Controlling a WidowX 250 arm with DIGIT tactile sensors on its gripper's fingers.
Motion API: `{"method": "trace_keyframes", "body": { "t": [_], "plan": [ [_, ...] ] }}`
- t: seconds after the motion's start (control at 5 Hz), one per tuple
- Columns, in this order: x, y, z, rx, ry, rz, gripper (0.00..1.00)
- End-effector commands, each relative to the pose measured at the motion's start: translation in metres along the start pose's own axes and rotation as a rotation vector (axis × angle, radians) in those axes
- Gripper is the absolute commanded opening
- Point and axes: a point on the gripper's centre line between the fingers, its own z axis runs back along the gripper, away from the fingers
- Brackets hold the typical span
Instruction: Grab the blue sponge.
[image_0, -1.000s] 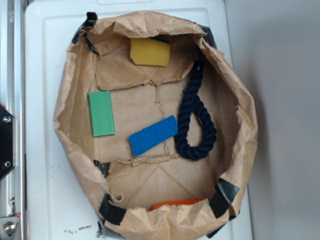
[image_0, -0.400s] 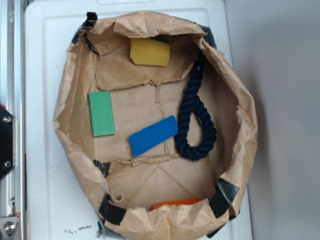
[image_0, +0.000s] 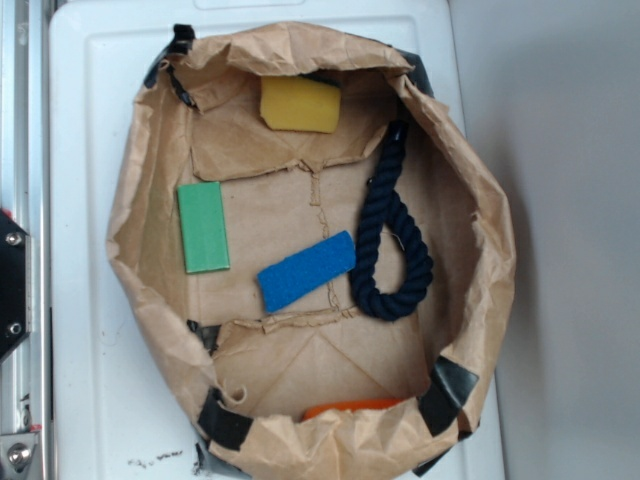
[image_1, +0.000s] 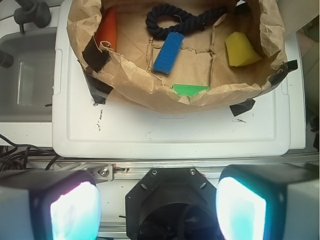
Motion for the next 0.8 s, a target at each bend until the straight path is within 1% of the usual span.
{"method": "trace_keyframes", "body": {
  "t": [0.0, 0.2, 0.6],
  "plan": [
    [0.081, -0.014, -0.016, -0.022, -0.037, -0.022, 1.0],
    [0.102, -0.012, -0.033, -0.018, -0.015, -0.046, 1.0],
    [0.102, -0.012, -0.033, -0.018, -0.015, -0.046, 1.0]
  ]
}}
